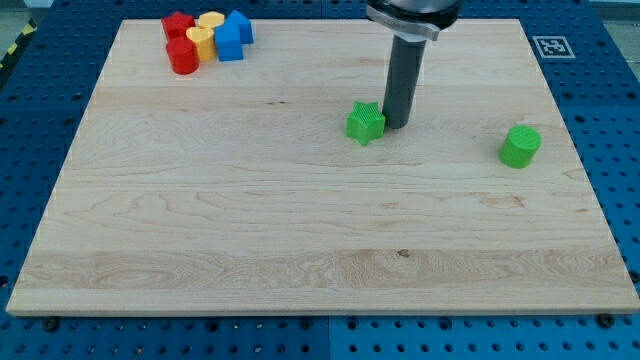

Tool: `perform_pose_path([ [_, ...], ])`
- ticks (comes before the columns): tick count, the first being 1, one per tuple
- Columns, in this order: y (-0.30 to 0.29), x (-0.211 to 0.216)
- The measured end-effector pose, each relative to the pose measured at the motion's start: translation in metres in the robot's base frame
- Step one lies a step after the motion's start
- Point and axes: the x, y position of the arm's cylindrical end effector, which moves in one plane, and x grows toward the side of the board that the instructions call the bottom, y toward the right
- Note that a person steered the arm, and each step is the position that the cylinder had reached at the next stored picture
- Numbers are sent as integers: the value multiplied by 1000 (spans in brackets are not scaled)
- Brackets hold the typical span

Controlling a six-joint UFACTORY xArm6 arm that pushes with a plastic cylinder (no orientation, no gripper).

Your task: Put the green star to the center side of the board

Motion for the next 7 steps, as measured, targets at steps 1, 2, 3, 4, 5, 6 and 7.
perform_pose_path([
  [1, 8, 23],
  [2, -13, 40],
  [3, -82, 28],
  [4, -130, 7],
  [5, -106, 36],
  [6, -62, 82],
  [7, 10, 88],
])
